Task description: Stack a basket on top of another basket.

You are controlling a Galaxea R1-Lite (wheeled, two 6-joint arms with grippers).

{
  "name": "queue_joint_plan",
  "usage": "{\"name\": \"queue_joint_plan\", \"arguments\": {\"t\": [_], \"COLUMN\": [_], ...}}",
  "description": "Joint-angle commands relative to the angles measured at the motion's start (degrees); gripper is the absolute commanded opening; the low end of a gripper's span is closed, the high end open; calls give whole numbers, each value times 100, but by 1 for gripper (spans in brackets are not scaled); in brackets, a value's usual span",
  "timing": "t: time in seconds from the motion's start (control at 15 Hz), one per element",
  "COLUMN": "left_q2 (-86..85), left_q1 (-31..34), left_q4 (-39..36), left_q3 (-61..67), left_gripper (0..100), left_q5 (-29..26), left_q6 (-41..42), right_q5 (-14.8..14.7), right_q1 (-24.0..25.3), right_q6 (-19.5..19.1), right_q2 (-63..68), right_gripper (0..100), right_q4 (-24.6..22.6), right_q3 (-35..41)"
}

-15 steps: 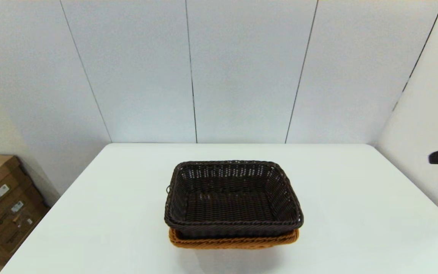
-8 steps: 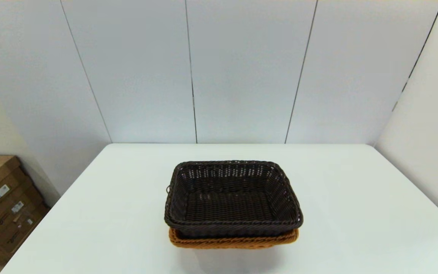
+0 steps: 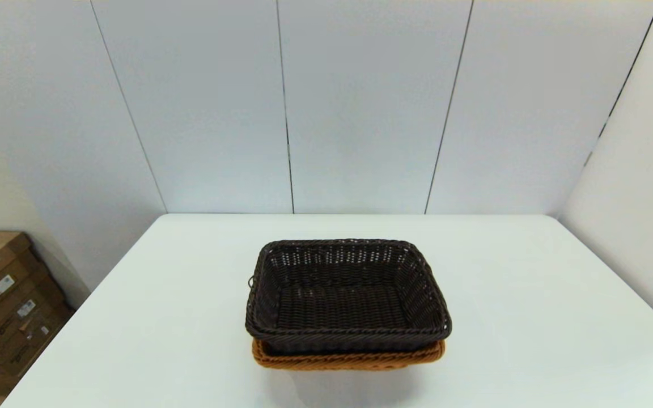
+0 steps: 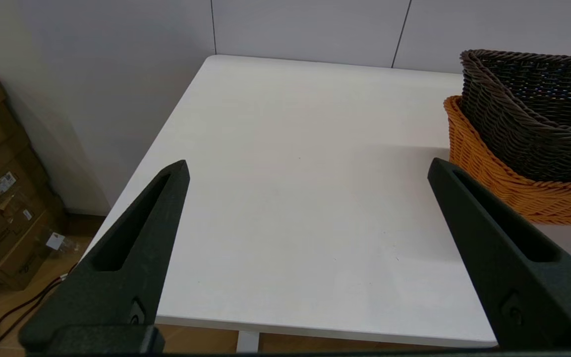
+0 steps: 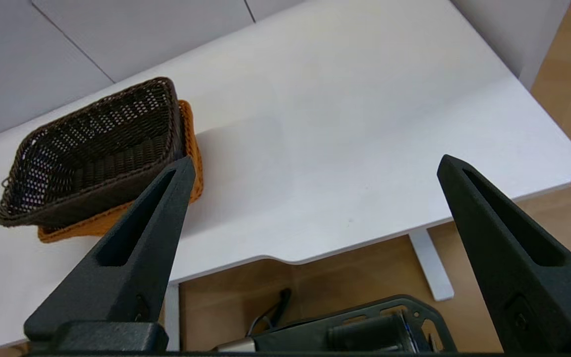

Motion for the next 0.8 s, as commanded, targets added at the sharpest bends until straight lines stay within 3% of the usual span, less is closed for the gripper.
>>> {"name": "queue_joint_plan", "arguments": {"t": [0.07, 0.2, 0.47, 0.8], "left_q2": [-1, -1, -1, -1], "left_q1": [2, 2, 2, 2], "left_q4": [3, 3, 3, 3], "left_q3": [0, 0, 0, 0], "left_gripper": [100, 100, 100, 100], "left_q5": [2, 2, 2, 2], "left_q6": [-2, -2, -2, -2], "right_q5": [18, 26, 44, 9], "right_q1": [-42, 81, 90, 90], "right_q6": [-182, -393, -1236, -2010], "right_q2": [-809, -1117, -1917, -2040], "right_gripper": [100, 100, 100, 100], "right_q4": [1, -316, -878, -3040], "right_q3": [574, 908, 1910, 3695]}}
